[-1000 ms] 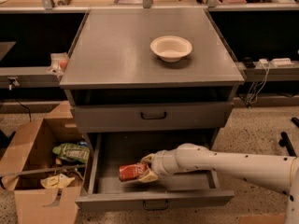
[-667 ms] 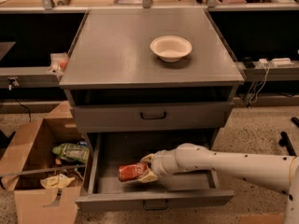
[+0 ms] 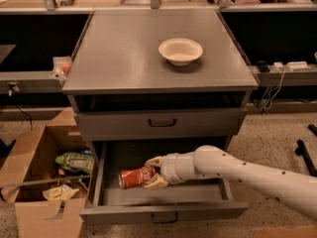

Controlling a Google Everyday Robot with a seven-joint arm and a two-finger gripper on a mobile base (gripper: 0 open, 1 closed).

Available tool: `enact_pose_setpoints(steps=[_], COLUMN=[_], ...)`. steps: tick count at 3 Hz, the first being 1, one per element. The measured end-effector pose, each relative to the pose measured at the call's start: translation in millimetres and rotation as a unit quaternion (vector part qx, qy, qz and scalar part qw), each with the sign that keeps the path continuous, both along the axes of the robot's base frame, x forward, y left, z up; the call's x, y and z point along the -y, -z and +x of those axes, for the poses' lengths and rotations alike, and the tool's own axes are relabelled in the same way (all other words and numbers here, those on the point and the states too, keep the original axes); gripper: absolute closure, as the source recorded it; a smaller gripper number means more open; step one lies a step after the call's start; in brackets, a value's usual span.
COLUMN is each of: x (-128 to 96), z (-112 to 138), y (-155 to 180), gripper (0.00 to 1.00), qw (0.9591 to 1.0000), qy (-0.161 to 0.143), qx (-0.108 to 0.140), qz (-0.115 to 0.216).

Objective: Pick coke can from middle drawer and place on counter

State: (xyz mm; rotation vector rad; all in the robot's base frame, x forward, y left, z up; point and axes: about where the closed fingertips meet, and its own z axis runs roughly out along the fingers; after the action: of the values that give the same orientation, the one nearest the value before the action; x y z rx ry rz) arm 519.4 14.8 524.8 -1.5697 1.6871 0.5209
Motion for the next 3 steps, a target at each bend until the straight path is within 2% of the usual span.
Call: enact_pose_setpoints(steps=[1,2,3], x=[6,8,8], z=[-12,-13,-12], y=[-46,-54,-75], gripper=[1.0,1.0,1.0], qw=[0.9992,0.9988,0.9984], qy=[-0.009,-0.008,-0.009], qx=[0.035,0.041,0.05], qz=[0.02,0.024,0.024])
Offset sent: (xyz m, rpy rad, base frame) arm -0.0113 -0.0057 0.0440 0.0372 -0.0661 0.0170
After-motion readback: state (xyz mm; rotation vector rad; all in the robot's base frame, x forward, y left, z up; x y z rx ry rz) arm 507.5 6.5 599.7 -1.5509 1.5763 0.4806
